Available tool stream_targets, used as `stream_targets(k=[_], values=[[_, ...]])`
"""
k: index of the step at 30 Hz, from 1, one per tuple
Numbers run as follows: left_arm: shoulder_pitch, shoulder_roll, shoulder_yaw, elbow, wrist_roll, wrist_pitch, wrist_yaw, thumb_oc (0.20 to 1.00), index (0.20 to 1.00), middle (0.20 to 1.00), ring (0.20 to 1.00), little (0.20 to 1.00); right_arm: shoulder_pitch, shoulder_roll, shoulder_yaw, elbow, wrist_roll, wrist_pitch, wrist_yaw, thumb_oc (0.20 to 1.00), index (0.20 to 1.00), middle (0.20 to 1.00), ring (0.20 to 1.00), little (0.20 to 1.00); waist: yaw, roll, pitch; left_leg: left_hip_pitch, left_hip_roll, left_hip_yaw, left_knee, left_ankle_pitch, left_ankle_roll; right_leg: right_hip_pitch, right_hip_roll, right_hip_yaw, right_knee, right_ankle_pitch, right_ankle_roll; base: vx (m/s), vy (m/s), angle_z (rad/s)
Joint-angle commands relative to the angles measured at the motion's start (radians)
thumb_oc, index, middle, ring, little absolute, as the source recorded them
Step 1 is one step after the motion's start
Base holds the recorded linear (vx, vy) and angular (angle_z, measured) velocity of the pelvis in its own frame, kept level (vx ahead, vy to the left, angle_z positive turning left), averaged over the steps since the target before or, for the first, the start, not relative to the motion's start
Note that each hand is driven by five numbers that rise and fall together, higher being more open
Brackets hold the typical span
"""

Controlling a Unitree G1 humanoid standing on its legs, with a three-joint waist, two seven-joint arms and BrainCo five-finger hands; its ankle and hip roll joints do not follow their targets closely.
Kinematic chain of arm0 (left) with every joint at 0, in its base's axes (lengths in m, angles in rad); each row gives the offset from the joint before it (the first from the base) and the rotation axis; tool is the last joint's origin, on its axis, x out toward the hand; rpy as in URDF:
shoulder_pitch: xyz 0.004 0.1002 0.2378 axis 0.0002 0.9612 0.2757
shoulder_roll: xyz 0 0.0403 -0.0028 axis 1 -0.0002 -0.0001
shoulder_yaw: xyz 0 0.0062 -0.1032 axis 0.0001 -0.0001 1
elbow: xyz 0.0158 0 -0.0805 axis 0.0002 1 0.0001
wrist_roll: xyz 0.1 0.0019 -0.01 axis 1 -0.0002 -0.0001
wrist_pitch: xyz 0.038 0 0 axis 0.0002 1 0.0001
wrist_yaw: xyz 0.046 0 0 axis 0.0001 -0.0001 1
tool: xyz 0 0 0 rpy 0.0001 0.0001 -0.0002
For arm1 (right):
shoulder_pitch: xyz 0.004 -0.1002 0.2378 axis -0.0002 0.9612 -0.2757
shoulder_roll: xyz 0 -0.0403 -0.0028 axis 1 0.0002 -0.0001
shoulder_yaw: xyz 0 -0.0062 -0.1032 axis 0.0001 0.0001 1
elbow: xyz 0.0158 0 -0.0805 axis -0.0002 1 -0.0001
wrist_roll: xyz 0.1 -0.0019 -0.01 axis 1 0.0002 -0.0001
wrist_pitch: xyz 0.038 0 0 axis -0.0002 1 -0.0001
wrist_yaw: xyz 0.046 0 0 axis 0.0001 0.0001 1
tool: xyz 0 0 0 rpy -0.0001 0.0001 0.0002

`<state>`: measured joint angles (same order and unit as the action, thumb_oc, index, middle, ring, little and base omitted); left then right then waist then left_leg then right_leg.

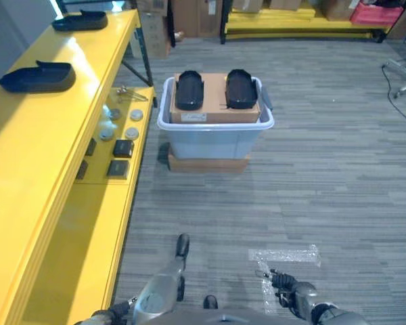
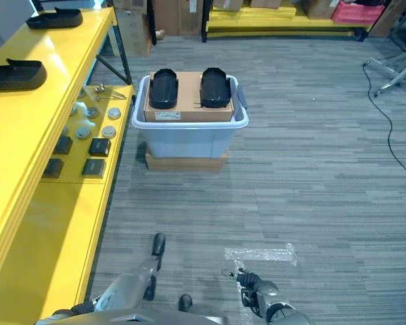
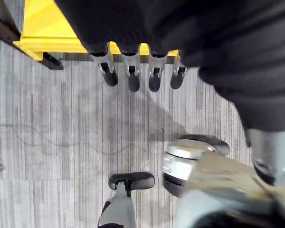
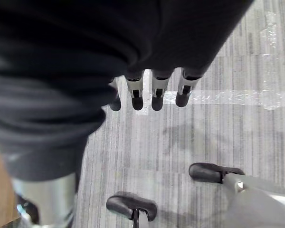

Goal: Move parts from the plastic box to the shelf.

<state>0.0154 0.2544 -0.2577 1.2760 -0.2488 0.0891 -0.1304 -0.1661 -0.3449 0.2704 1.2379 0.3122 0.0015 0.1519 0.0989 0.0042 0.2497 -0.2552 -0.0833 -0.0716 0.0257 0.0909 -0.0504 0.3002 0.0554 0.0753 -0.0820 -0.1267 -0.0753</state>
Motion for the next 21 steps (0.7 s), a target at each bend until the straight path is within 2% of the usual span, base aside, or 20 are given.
stream_targets(k=[1,2,3,4,5,6,7,8,9,10,11,12,13,14,15,16,21], values=[[-0.026,0.008,-0.017,-0.022,0.049,-0.005,-0.002,1.000,1.000,1.000,1.000,1.000,0.034,-0.017,-0.004,-0.014,0.022,0.008,-0.007,1.000,1.000,1.000,1.000,1.000,0.003,-0.020,-0.025,0.058,-0.018,0.081,0.091,-0.063,0.074,-0.123,0.019,-0.052,0.164,-0.038,0.081,0.11,0.050,-0.44],[-0.026,0.008,-0.017,-0.022,0.049,-0.005,-0.002,1.000,1.000,1.000,1.000,1.000,0.034,-0.017,-0.004,-0.014,0.022,0.008,-0.007,1.000,1.000,1.000,1.000,1.000,0.003,-0.020,-0.025,0.058,-0.018,0.081,0.091,-0.063,0.074,-0.123,0.019,-0.052,0.164,-0.038,0.081,0.16,0.071,-0.21],[-0.035,0.015,-0.023,-0.025,0.043,-0.002,0.008,1.000,1.000,1.000,1.000,1.000,0.036,-0.011,-0.007,-0.009,0.020,0.017,0.007,1.000,1.000,1.000,1.000,1.000,-0.002,-0.015,-0.034,0.088,-0.008,0.102,0.084,-0.084,0.098,-0.158,0.008,-0.093,0.296,-0.042,0.094,0.22,0.092,-0.39],[-0.054,0.026,-0.026,-0.025,0.016,-0.003,0.028,1.000,1.000,1.000,1.000,1.000,0.047,0.000,-0.014,-0.006,-0.006,0.021,0.012,1.000,1.000,1.000,1.000,1.000,-0.020,-0.003,-0.032,0.136,0.002,0.102,0.080,-0.112,0.128,-0.260,-0.015,-0.147,0.506,-0.003,0.121,0.28,0.107,-0.43],[-0.064,0.031,-0.024,-0.026,-0.001,-0.004,0.036,1.000,1.000,1.000,1.000,1.000,0.050,0.005,-0.015,-0.003,-0.019,0.023,0.012,1.000,1.000,1.000,1.000,1.000,-0.025,0.002,-0.029,0.161,0.006,0.097,0.074,-0.122,0.137,-0.301,-0.027,-0.167,0.572,0.016,0.132,0.20,0.071,-0.54],[-0.064,0.031,-0.024,-0.026,-0.001,-0.004,0.036,1.000,1.000,1.000,1.000,1.000,0.050,0.005,-0.015,-0.003,-0.019,0.023,0.012,1.000,1.000,1.000,1.000,1.000,-0.025,0.002,-0.029,0.161,0.005,0.097,0.074,-0.122,0.137,-0.302,-0.027,-0.167,0.573,0.015,0.132,0.19,-0.008,-0.16],[-0.087,0.042,-0.018,-0.031,-0.043,-0.003,0.040,1.000,1.000,1.000,1.000,1.000,0.058,0.021,-0.017,0.015,-0.032,0.020,0.022,1.000,1.000,1.000,1.000,1.000,-0.030,0.014,-0.017,0.216,0.023,0.104,0.058,-0.141,0.140,-0.349,-0.090,-0.231,0.568,0.024,0.145,0.18,-0.047,-0.03],[-0.095,0.047,-0.018,-0.035,-0.051,0.000,0.037,1.000,1.000,1.000,1.000,1.000,0.059,0.025,-0.017,0.021,-0.030,0.022,0.023,1.000,1.000,1.000,1.000,1.000,-0.033,0.017,-0.010,0.234,0.027,0.101,0.051,-0.144,0.137,-0.350,-0.105,-0.242,0.551,0.022,0.146,0.29,-0.121,0.06],[-0.112,0.053,-0.017,-0.046,-0.045,0.004,0.033,1.000,1.000,1.000,1.000,1.000,0.064,0.033,-0.015,0.029,-0.033,0.018,0.015,1.000,1.000,1.000,1.000,1.000,-0.042,0.018,0.002,0.267,0.034,0.105,0.040,-0.152,0.126,-0.344,-0.136,-0.261,0.421,0.042,0.153,0.19,-0.122,0.01],[-0.115,0.054,-0.017,-0.048,-0.040,0.003,0.032,1.000,1.000,1.000,1.000,1.000,0.064,0.034,-0.015,0.030,-0.033,0.020,0.013,1.000,1.000,1.000,1.000,1.000,-0.044,0.018,0.004,0.272,0.035,0.105,0.040,-0.154,0.124,-0.342,-0.141,-0.264,0.395,0.046,0.154,0.25,-0.186,0.00],[-0.125,0.056,-0.021,-0.053,-0.043,0.006,0.030,1.000,1.000,1.000,1.000,1.000,0.063,0.035,-0.013,0.037,-0.032,0.022,0.006,1.000,1.000,1.000,1.000,1.000,-0.057,0.014,0.007,0.291,0.035,0.106,0.035,-0.166,0.116,-0.351,-0.162,-0.258,0.276,0.081,0.164,0.20,-0.153,0.09],[-0.127,0.056,-0.022,-0.053,-0.048,0.004,0.029,1.000,1.000,1.000,1.000,1.000,0.063,0.035,-0.014,0.039,-0.036,0.024,0.005,1.000,1.000,1.000,1.000,1.000,-0.064,0.014,0.010,0.303,0.035,0.106,0.033,-0.175,0.115,-0.354,-0.170,-0.251,0.241,0.103,0.171,0.26,-0.190,0.11],[-0.129,0.053,-0.026,-0.050,-0.063,0.002,0.030,1.000,1.000,1.000,1.000,1.000,0.063,0.035,-0.015,0.041,-0.050,0.027,0.006,1.000,1.000,1.000,1.000,1.000,-0.079,0.009,0.010,0.321,0.031,0.104,0.028,-0.192,0.115,-0.373,-0.184,-0.227,0.189,0.150,0.189,0.31,-0.207,-0.01],[-0.133,0.053,-0.026,-0.050,-0.084,0.009,0.032,1.000,1.000,1.000,1.000,1.000,0.069,0.034,-0.022,0.043,-0.080,0.027,0.009,1.000,1.000,1.000,1.000,1.000,-0.102,0.005,0.007,0.343,0.028,0.094,0.023,-0.217,0.117,-0.404,-0.200,-0.181,0.152,0.196,0.210,0.37,-0.266,0.17],[-0.135,0.054,-0.026,-0.048,-0.097,0.013,0.030,1.000,1.000,1.000,1.000,1.000,0.075,0.034,-0.030,0.046,-0.097,0.024,0.012,1.000,1.000,1.000,1.000,1.000,-0.117,0.004,0.005,0.357,0.030,0.083,0.029,-0.237,0.120,-0.422,-0.205,-0.151,0.150,0.212,0.219,0.28,-0.205,0.27],[-0.135,0.054,-0.026,-0.048,-0.098,0.013,0.030,1.000,1.000,1.000,1.000,1.000,0.075,0.034,-0.030,0.046,-0.097,0.024,0.012,1.000,1.000,1.000,1.000,1.000,-0.117,0.005,0.006,0.357,0.030,0.083,0.029,-0.238,0.120,-0.421,-0.205,-0.152,0.150,0.212,0.219,0.25,-0.225,0.19],[-0.120,0.030,-0.009,-0.048,-0.173,-0.004,0.066,1.000,1.000,1.000,1.000,1.000,0.082,0.028,-0.014,0.030,-0.144,0.026,0.028,1.000,1.000,1.000,1.000,1.000,-0.120,-0.012,-0.018,0.379,0.082,0.064,0.074,-0.269,0.089,-0.375,-0.187,-0.158,0.125,0.180,0.181,0.27,-0.329,0.32]])
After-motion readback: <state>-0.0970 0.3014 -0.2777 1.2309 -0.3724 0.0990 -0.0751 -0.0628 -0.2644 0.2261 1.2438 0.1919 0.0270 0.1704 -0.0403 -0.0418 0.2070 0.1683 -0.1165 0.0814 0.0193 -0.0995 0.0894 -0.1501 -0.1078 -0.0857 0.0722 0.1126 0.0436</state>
